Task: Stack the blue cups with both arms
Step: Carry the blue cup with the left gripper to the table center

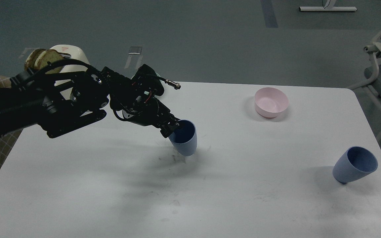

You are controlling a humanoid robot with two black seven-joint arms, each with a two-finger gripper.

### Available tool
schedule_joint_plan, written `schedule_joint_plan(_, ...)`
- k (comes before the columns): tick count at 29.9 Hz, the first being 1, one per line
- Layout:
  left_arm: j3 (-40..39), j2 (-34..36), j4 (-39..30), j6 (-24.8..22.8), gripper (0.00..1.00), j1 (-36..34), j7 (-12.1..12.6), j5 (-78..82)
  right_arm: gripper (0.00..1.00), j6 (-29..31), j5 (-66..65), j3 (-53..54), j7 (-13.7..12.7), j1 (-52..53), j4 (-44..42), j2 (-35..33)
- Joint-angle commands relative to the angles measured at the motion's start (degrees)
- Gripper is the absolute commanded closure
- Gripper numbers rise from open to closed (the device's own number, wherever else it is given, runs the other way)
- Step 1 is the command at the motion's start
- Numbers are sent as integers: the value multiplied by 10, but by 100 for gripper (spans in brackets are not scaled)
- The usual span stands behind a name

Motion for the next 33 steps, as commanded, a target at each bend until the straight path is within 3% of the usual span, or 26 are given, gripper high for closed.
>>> schedule_joint_plan(1, 0, -3, 12, 0, 100, 1, 0, 0, 0, 0, 0, 0, 0, -1, 0, 1)
schedule_joint_plan(12, 0, -71, 84, 1, 100, 1, 0, -3, 0, 0, 0, 0, 0, -1, 0, 3)
schedule_joint_plan(24, 0, -79, 91, 1, 98, 4, 0, -3, 0, 0, 0, 0, 0, -5, 1, 4)
schedule_joint_plan(25, 0, -79, 91, 0, 82, 3, 0, -4, 0, 0, 0, 0, 0, -6, 1, 4)
schedule_joint_plan(28, -1, -78, 91, 0, 45, 2, 0, -11, 0, 0, 0, 0, 0, -5, 1, 4)
schedule_joint_plan(33, -2, -76, 91, 1, 43, 1, 0, -23, 0, 0, 0, 0, 0, -6, 1, 4)
